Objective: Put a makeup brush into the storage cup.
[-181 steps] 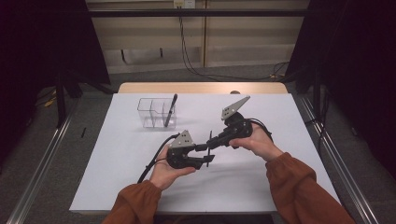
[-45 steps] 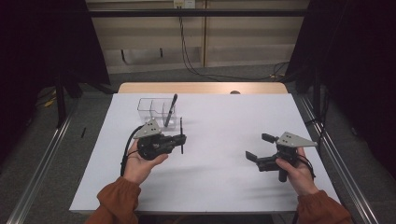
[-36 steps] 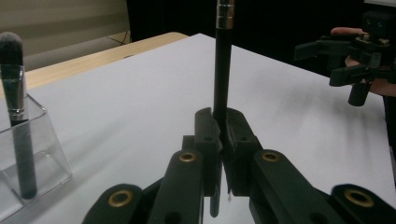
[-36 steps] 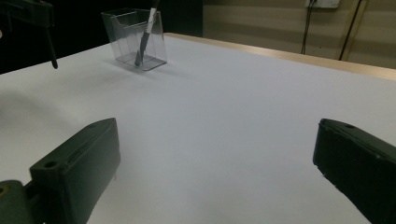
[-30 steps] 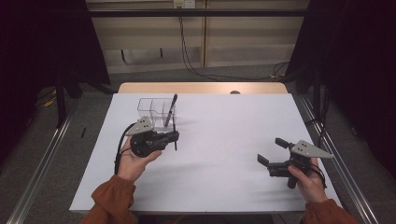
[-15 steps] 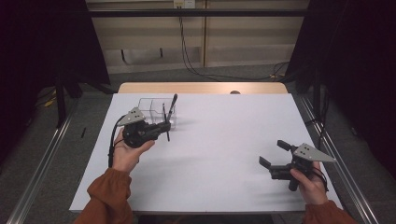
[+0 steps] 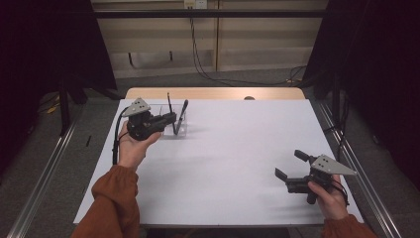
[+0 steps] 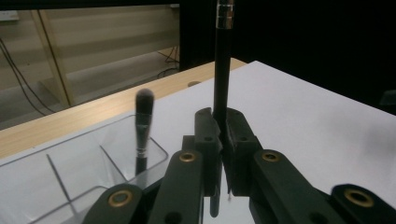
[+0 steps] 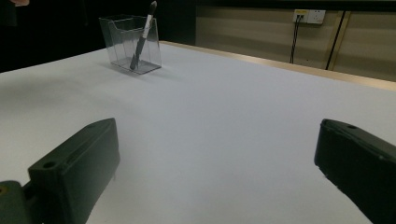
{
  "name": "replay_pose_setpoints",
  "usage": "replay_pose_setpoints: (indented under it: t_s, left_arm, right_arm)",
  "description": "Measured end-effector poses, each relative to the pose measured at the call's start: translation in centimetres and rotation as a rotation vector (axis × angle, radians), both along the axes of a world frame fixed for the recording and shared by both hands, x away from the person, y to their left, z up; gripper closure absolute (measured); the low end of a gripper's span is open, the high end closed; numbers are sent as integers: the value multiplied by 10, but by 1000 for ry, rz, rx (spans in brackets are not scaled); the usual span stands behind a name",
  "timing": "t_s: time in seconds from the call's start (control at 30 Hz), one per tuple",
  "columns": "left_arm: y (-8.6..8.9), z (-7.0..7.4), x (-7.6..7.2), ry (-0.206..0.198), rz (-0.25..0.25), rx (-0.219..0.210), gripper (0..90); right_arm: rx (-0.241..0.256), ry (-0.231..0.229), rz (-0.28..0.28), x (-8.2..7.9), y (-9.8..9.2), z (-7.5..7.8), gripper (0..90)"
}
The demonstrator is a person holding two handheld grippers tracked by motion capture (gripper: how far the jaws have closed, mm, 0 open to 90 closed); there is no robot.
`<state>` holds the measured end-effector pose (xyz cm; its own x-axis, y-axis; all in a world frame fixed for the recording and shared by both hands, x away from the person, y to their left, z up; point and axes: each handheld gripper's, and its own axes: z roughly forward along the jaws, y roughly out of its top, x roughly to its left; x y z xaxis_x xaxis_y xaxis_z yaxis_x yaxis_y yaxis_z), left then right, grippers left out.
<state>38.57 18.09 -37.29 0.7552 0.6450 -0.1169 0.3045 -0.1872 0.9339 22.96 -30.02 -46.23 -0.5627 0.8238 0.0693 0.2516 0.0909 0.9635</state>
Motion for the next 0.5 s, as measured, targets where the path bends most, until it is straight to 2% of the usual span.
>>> replay_pose_setpoints:
  t_s: [0.03,0.2,0.3,0.43,0.47,0.5]
  left_arm:
    - [1,-1,4,2,5,-13,856]
    - [1,0,20,-1,52,-25,856]
    - [0,3,30,-13,65,-14,856]
    - [-4,5,38,-23,82,-24,856]
    - [-5,4,40,-24,84,-8,856]
    - [-6,3,42,-24,89,-10,856]
  right_arm:
    - [-2,0,1,0,0,0,0]
    - [3,7,6,1,0,-1,0]
    - [8,14,8,2,0,-2,0]
    - [12,17,12,2,0,-2,0]
    - [13,14,11,2,0,-2,0]
    - [19,16,13,1,0,-2,0]
